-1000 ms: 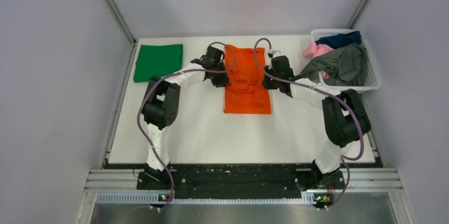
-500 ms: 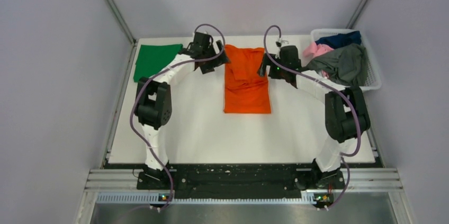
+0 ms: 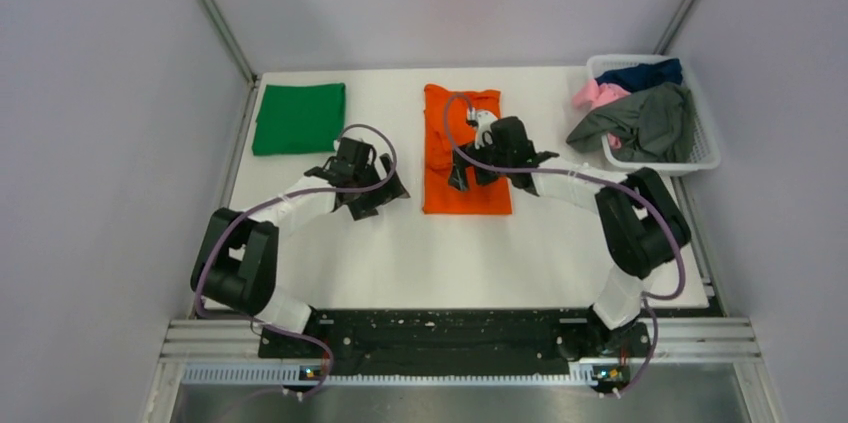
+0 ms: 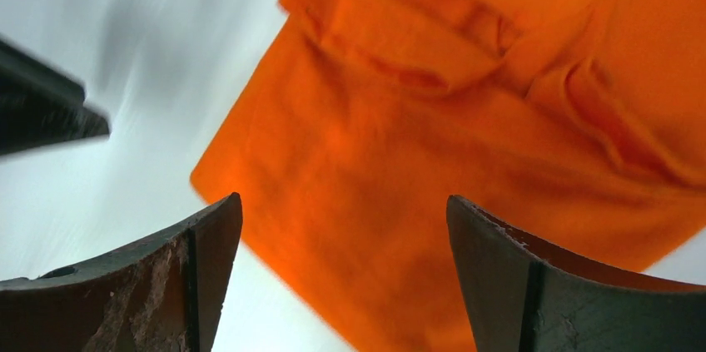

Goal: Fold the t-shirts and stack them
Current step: Fold the folded rectangular tshirt in 1/3 of the way, then grab one side of the 2/3 rectangular tshirt with both arms

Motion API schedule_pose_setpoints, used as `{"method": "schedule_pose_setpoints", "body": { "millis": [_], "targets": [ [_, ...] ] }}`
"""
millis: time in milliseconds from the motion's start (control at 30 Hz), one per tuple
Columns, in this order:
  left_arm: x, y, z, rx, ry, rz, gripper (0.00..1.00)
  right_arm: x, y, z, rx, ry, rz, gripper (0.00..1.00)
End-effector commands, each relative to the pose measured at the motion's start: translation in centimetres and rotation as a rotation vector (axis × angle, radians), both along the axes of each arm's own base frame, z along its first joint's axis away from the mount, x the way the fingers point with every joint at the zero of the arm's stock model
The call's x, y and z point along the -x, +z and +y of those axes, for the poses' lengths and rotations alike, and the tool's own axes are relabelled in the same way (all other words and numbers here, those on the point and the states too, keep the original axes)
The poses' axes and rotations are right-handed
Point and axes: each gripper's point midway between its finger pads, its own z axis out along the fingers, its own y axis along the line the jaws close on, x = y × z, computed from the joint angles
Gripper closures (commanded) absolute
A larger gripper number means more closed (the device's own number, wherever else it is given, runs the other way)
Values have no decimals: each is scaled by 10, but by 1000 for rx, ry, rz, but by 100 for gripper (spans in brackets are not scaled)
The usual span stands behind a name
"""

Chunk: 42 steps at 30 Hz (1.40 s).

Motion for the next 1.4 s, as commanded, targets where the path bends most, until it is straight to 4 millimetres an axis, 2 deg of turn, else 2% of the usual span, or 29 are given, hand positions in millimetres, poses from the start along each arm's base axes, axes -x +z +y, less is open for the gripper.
{"method": "schedule_pose_setpoints", "body": {
  "millis": [0, 100, 167, 233, 300, 433, 533, 633, 667, 700, 733, 800, 900, 1100, 1367],
  "targets": [
    [-3, 21, -4, 59, 31, -103, 1, -56, 20, 25, -38, 1, -121, 9],
    [0, 23, -2, 59, 41, -110, 1, -102, 32, 28, -17, -98, -190, 8],
    [-1, 24, -2, 58, 40, -109, 1, -126, 31, 24, 0, -167, -168, 8],
    [0, 24, -2, 54, 37, -105, 1, -140, 37, 22, -22, -201, -175, 8],
    [1, 22, 0, 44, 40, -99, 1, -143, 44, 21, -28, -202, -187, 8],
    [3, 18, -1, 45, 34, -89, 1, -120, 58, 14, -21, -156, -228, 8],
    [-1, 18, -9, 77, 16, -96, 1, -90, 55, -4, -10, -171, -207, 8],
    [-4, 16, -25, 107, -15, -84, 2, -52, 37, -40, 27, -307, -132, 8],
    [-3, 15, -34, 112, -35, -81, 3, -42, 36, -60, 41, -413, -108, 8],
    [-5, 14, -39, 113, -45, -80, 5, -30, 26, -75, 71, -473, -76, 8],
    [-4, 8, -47, 108, -63, -66, 7, -16, 25, -85, 46, -534, -41, 8],
    [-5, 3, -57, 111, -86, -48, 13, 2, 18, -96, 11, -586, -7, 9],
    [-4, -6, -73, 125, -118, -16, 24, 15, 11, -111, -23, -665, 17, 12],
    [-6, -26, -80, 107, -126, 35, 43, 35, -14, -112, -54, -683, 107, 24],
    [7, -39, -83, 127, -127, 87, 65, 39, -37, -105, -56, -674, 178, 39]
  ]
}}
